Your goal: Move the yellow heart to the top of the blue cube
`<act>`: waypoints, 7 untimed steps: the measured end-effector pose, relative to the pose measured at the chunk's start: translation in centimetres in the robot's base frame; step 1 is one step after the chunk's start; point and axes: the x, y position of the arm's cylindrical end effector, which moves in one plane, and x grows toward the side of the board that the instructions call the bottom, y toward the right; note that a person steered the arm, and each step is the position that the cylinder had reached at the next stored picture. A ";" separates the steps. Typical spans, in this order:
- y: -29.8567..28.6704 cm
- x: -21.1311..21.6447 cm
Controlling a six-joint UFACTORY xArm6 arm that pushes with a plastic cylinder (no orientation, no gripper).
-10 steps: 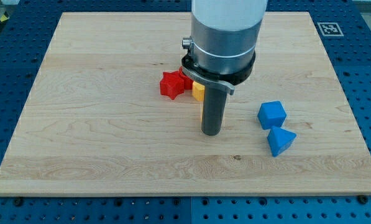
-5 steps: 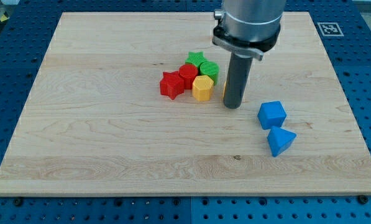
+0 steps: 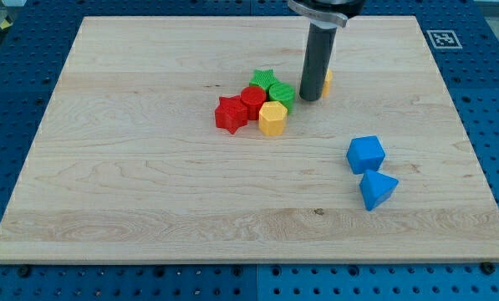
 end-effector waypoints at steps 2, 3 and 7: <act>-0.4 -4.6; -0.4 -7.7; 6.3 -5.0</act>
